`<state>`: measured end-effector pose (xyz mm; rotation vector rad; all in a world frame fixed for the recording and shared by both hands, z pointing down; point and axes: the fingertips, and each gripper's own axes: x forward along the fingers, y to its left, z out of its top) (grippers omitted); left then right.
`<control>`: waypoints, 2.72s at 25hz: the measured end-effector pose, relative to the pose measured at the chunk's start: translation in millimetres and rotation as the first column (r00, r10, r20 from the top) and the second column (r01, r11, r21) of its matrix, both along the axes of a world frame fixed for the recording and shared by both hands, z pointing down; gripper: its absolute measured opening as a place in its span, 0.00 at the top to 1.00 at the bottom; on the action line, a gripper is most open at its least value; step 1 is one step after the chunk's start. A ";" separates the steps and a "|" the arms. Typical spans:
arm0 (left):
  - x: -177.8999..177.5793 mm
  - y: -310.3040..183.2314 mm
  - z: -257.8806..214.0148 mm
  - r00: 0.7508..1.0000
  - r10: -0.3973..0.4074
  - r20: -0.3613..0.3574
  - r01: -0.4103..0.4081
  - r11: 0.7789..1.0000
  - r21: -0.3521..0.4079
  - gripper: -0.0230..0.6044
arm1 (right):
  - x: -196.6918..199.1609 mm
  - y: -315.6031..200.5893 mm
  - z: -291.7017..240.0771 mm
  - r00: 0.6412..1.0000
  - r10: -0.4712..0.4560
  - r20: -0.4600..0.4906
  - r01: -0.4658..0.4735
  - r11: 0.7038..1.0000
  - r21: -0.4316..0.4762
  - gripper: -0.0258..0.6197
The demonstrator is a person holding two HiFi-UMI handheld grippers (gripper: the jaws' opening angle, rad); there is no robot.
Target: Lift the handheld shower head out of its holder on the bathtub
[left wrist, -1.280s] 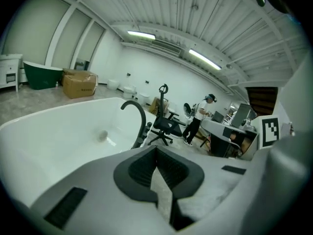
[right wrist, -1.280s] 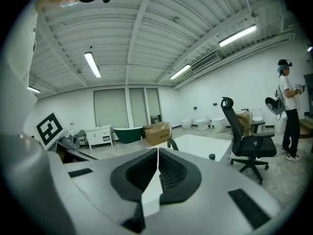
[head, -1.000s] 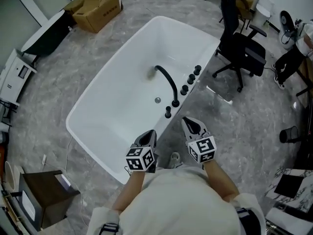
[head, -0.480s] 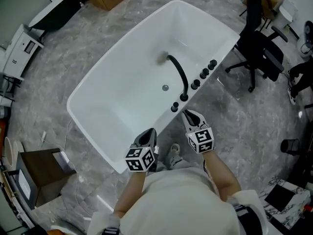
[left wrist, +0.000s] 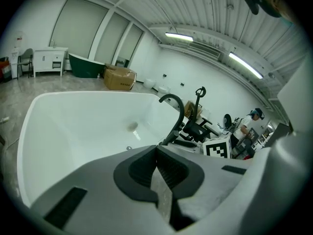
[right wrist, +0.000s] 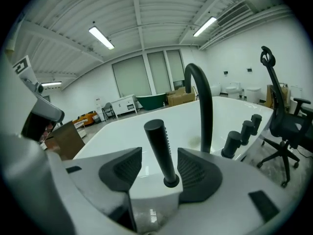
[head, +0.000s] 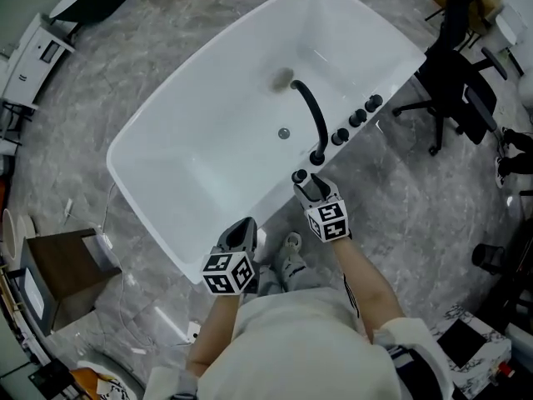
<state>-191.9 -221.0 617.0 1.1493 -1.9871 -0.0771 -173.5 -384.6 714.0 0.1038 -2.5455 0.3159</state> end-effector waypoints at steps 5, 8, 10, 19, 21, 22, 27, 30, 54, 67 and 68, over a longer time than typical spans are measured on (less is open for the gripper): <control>-0.7 6.5 5.8 1.000 -0.023 -0.017 0.023 1.000 -0.012 0.93 | -11.5 -0.4 31.2 0.997 -0.027 -0.077 0.029 1.000 0.013 0.62; -6.9 12.1 7.7 0.999 -0.044 -0.017 0.044 0.999 -0.016 0.93 | -19.4 -1.2 43.3 0.993 -0.040 -0.108 0.043 0.999 0.025 0.62; -9.3 15.1 9.4 0.998 -0.054 -0.017 0.053 0.998 -0.019 0.93 | -22.0 -2.7 49.4 0.991 -0.043 -0.124 0.047 0.998 0.031 0.62; -10.8 19.1 12.1 0.998 -0.064 -0.021 0.064 0.998 -0.019 0.93 | -26.6 -4.1 60.8 0.981 -0.074 -0.177 0.087 0.994 0.066 0.73; -9.7 19.7 11.6 0.998 -0.061 -0.022 0.060 0.998 -0.017 0.93 | -25.3 -4.2 60.8 0.979 -0.074 -0.191 0.088 0.994 0.070 0.74; -8.9 19.8 11.0 0.998 -0.057 -0.023 0.057 0.998 -0.015 0.93 | -24.2 -4.1 60.1 0.978 -0.071 -0.195 0.086 0.994 0.069 0.74; -2.9 19.7 5.6 0.999 -0.034 -0.023 0.034 0.999 -0.003 0.93 | -18.1 -0.9 44.3 0.983 -0.043 -0.181 0.057 0.995 0.077 0.74; 4.9 17.4 2.8 1.000 0.001 -0.025 -0.001 1.000 0.007 0.93 | -14.4 2.3 30.1 0.987 -0.032 -0.159 0.047 0.995 0.094 0.74; 52.7 79.4 -31.7 0.972 0.233 0.030 -0.235 0.967 0.097 0.93 | 48.7 73.1 -137.8 0.986 0.146 0.077 -0.163 0.942 0.295 0.74; 80.1 130.0 -49.8 0.967 0.247 0.064 -0.253 0.959 0.128 0.93 | 102.6 121.5 -214.6 0.950 0.222 0.218 -0.286 0.902 0.324 0.74; 82.0 133.9 -50.4 0.966 0.248 0.066 -0.255 0.958 0.130 0.93 | 106.5 125.4 -218.9 0.947 0.227 0.227 -0.293 0.899 0.325 0.74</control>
